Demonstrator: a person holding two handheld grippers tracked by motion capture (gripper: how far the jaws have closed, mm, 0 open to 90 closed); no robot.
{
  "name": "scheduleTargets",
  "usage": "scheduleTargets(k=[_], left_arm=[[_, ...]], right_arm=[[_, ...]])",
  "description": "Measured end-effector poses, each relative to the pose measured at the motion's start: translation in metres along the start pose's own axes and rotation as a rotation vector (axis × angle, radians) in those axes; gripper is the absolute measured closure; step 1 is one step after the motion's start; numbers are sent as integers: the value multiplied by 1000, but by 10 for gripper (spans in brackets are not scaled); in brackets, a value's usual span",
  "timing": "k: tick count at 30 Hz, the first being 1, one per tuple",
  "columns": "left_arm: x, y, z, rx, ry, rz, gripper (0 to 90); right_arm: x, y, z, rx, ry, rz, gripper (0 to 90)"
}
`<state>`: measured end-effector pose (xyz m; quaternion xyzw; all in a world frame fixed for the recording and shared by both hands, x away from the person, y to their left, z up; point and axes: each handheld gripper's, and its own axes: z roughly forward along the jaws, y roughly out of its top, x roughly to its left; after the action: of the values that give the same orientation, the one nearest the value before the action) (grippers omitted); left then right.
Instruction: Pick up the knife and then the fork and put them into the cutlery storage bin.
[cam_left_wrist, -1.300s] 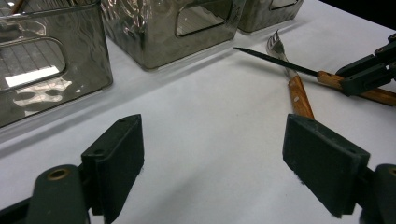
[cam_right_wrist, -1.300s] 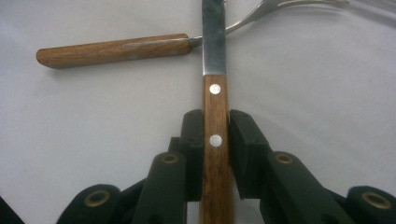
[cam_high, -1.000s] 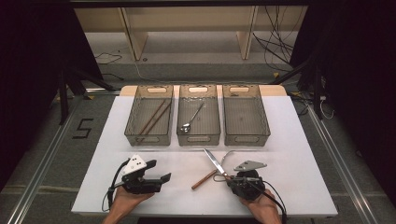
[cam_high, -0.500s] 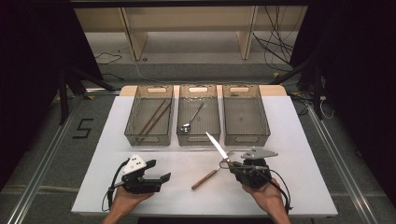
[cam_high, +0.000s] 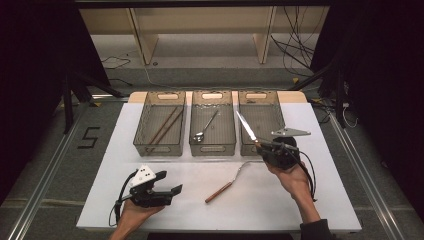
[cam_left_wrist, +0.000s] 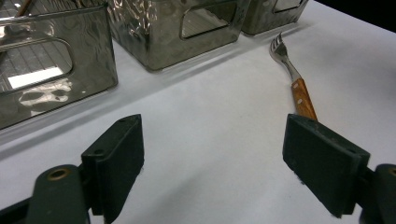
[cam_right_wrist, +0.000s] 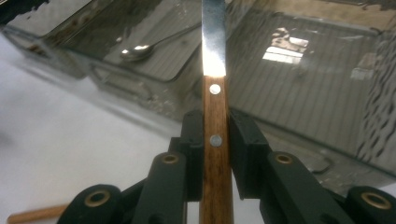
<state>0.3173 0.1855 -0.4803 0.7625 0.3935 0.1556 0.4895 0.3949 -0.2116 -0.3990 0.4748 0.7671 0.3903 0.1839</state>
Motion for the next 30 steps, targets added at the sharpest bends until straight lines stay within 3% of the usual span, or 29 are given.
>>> scheduleTargets(k=[14,30], left_arm=[[0,0,0,-11,-8,-11,204],[0,0,-1,-15,-8,-10,204]], right_arm=[[-35,34,31,27,-49,92,769],[-53,61,61,75,-97,154,768]])
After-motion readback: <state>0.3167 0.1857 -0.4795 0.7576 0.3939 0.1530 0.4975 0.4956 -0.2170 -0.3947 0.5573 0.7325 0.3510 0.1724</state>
